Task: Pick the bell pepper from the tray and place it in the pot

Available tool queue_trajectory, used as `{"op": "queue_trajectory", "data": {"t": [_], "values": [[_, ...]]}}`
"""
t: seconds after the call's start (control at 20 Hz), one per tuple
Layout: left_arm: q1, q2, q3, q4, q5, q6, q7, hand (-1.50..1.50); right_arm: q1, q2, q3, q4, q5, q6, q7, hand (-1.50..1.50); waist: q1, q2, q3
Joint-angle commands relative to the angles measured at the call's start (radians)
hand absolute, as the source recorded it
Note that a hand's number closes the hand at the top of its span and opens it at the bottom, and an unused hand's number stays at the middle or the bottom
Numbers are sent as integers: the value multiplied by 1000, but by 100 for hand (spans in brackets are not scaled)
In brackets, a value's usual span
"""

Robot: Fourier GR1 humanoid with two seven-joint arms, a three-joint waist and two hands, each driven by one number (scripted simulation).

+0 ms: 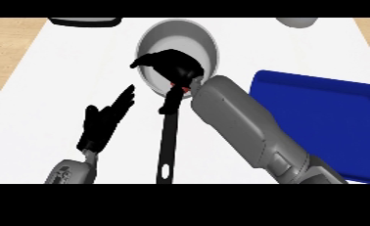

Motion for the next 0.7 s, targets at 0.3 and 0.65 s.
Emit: {"op": "queue_trajectory", "data": {"t": [0.3,0.65], "values": [[19,19,24,1,20,-31,-11,0,-33,2,-289,30,-322,-221,-44,-150,-18,1,-1],[-41,-8,37,-19,5,12,64,0,-84,-78,-477,161,-412,-105,-200,-150,-37,-2,-1]]}}
